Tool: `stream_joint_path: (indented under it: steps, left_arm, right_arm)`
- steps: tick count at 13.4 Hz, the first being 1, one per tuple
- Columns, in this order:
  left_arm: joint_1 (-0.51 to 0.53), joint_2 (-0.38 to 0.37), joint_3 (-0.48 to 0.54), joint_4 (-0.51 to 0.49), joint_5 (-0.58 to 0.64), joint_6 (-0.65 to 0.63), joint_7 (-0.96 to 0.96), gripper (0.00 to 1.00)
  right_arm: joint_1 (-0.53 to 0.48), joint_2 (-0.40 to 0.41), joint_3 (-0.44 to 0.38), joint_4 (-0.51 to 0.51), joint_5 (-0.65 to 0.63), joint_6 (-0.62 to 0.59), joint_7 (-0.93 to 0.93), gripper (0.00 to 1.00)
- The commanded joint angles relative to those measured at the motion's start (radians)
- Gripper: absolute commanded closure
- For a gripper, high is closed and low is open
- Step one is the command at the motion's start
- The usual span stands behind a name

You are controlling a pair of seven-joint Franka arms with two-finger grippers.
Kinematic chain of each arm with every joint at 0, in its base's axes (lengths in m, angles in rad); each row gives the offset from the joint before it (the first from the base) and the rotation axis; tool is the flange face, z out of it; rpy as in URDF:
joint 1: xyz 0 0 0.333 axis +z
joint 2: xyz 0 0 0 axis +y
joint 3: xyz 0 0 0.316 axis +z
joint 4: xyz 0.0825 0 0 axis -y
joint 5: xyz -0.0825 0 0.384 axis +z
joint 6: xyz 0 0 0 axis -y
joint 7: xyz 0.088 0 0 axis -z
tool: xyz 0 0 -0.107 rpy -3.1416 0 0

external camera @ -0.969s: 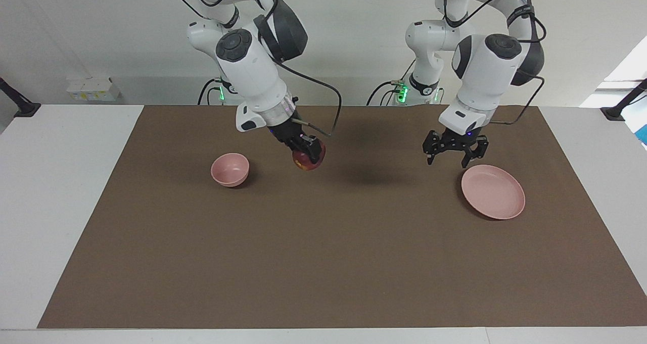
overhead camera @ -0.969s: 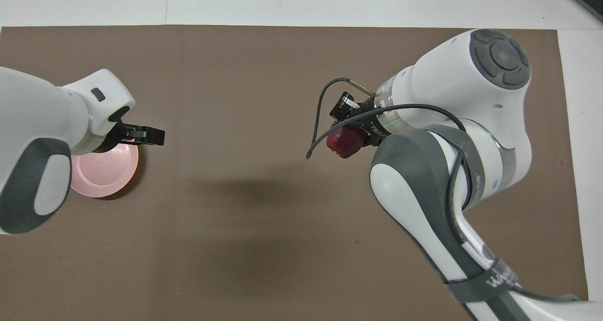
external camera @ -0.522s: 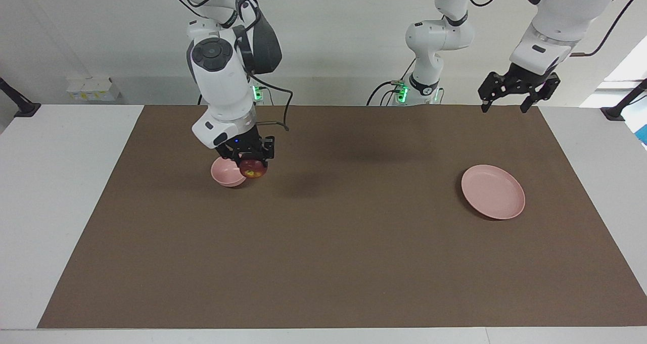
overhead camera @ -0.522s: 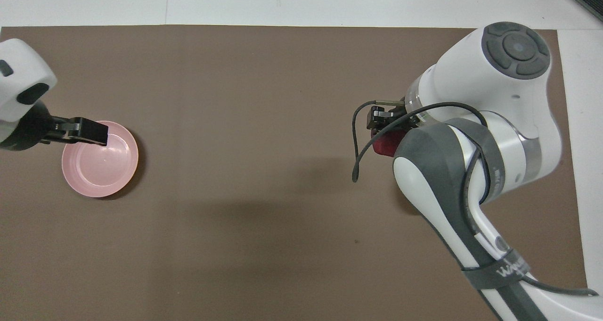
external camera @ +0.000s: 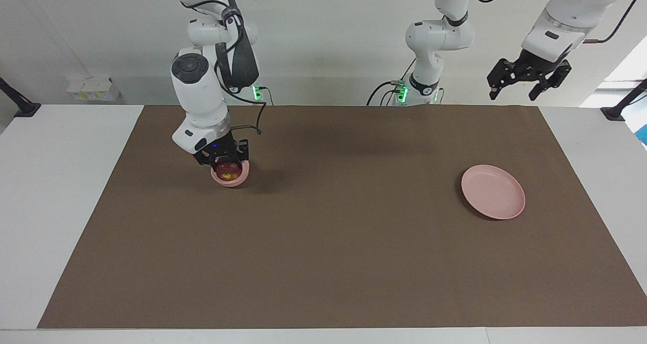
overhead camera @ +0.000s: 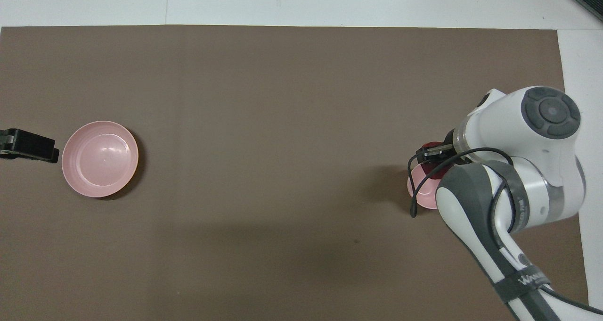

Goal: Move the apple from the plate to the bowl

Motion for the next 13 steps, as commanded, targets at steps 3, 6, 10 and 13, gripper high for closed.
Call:
stream_joint_path:
  steps: [3, 6, 10, 13]
  left_arm:
    - [-0.009, -0.017, 0.019, 0.006, 0.006, -0.007, 0.018, 0.0]
    - [0.021, 0.004, 0.028, 0.015, 0.001, 0.01, 0.102, 0.0]
    - [0.025, -0.016, 0.029, -0.001, -0.043, 0.026, 0.113, 0.0]
    - [0.022, -0.029, 0.028, -0.017, -0.043, 0.024, 0.114, 0.0]
  right_arm:
    - [-0.019, -0.085, 0.009, -0.22, -0.021, 0.134, -0.025, 1.0]
    - [-0.031, -0.076, 0.009, -0.282, -0.023, 0.234, -0.025, 1.0]
    - [-0.025, -0.022, 0.009, -0.267, -0.023, 0.294, -0.011, 0.1]
    - [-0.031, -0.022, 0.011, -0.177, -0.023, 0.191, -0.011, 0.0]
